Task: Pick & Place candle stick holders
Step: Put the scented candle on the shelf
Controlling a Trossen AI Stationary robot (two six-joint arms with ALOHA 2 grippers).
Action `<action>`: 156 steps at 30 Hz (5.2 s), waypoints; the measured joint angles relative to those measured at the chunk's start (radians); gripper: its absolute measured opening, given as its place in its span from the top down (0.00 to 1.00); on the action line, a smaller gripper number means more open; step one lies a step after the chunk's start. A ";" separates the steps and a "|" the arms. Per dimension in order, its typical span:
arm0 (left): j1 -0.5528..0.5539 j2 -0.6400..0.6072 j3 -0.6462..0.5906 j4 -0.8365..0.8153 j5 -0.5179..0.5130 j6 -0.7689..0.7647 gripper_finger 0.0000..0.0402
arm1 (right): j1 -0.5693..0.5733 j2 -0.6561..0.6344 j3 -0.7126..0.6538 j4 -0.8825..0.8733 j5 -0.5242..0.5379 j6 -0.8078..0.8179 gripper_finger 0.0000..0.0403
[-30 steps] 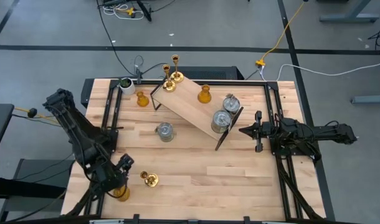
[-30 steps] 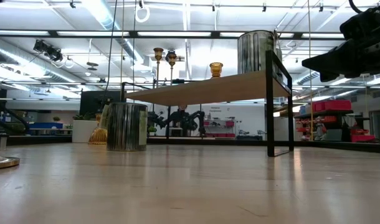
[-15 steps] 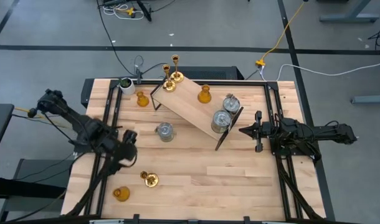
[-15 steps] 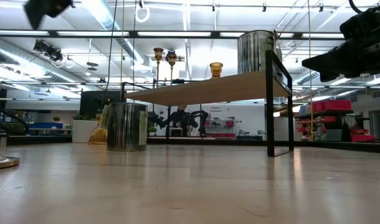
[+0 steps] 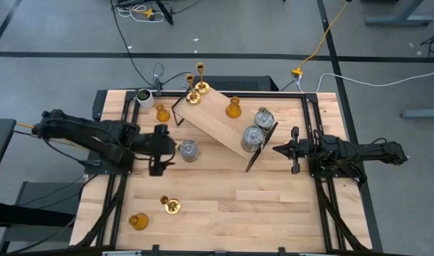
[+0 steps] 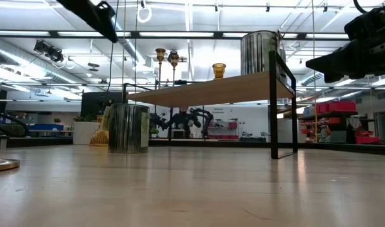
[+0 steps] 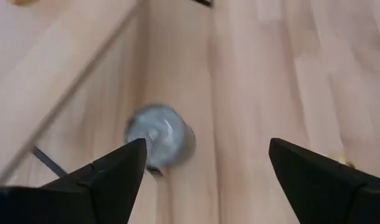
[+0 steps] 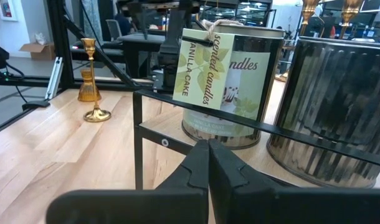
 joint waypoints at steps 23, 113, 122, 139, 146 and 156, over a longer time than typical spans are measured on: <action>0.204 0.286 -0.001 0.165 -0.028 -0.380 0.05 | 0.000 0.000 0.000 0.000 0.000 0.000 0.99; 0.343 0.712 0.977 -0.348 0.212 -0.226 0.08 | 0.000 0.000 0.000 0.000 0.000 0.000 0.99; 0.360 0.810 1.018 -0.357 0.186 -0.072 0.08 | 0.000 0.000 0.000 0.000 0.000 0.000 0.99; 0.433 0.854 1.019 -0.355 0.134 0.120 0.07 | 0.000 0.000 0.000 0.000 0.000 0.000 0.99; 0.445 0.868 1.018 -0.361 0.155 0.118 0.07 | 0.000 0.000 0.000 0.000 0.000 0.000 0.99; 0.449 0.903 1.019 -0.372 0.164 0.108 0.06 | 0.000 0.000 0.000 0.000 0.000 0.000 0.99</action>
